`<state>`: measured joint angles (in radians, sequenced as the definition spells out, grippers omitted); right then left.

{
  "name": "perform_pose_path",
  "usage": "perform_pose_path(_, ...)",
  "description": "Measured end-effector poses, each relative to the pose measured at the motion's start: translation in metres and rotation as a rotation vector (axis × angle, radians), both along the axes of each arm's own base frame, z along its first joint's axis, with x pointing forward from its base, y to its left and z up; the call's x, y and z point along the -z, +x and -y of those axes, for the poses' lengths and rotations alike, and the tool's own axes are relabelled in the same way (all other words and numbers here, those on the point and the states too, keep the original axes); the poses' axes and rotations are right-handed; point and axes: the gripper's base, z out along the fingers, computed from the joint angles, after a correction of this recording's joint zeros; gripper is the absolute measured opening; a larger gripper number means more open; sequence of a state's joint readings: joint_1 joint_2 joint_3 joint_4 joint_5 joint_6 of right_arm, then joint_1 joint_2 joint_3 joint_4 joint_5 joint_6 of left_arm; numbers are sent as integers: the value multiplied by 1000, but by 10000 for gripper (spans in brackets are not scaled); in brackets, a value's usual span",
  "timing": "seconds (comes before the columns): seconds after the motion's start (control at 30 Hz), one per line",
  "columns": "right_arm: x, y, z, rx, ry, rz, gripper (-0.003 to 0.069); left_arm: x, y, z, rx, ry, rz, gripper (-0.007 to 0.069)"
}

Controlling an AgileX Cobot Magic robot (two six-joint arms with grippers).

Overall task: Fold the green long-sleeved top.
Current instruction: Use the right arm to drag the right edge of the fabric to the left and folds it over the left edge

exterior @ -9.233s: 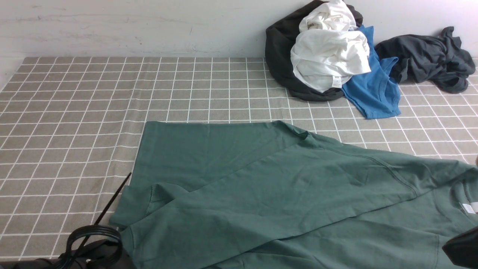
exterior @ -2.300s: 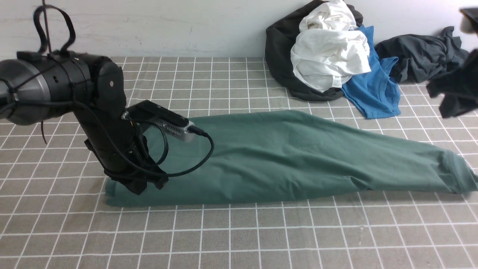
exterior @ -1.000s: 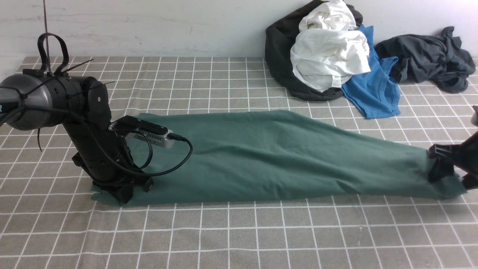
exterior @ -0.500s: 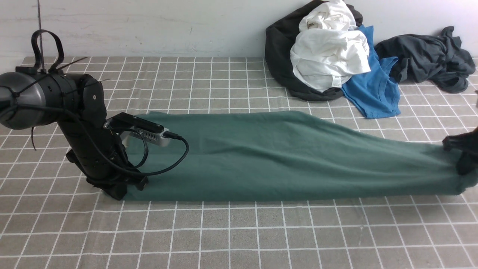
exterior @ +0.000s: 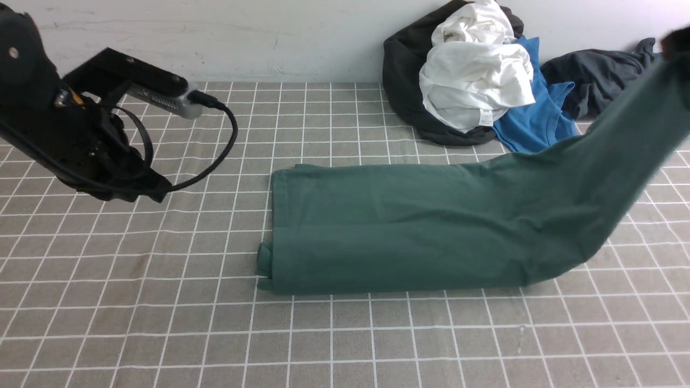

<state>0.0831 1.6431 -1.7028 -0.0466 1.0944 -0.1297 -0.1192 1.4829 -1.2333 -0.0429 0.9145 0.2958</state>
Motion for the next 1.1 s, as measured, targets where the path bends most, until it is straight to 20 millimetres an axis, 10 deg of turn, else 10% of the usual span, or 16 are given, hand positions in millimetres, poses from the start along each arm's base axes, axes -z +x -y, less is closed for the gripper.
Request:
perform_pose_path(0.27, 44, 24, -169, -373, 30, -68, 73, -43, -37, -4, -9, -21, 96, -7)
perform_pose_path(0.5, 117, 39, -259, -471, 55, -180, 73, -67, -62, -5, -33, -68, 165, -7)
perform_pose_path(0.8, 168, 43, -297, -500, 131, -286, 91, -68, -66, -2, -27, -96, 164, -7)
perform_pose_path(1.1, 117, 45, -293, -543, 72, -210, 430, -68, -68, 9, 21, -96, 160, -7)
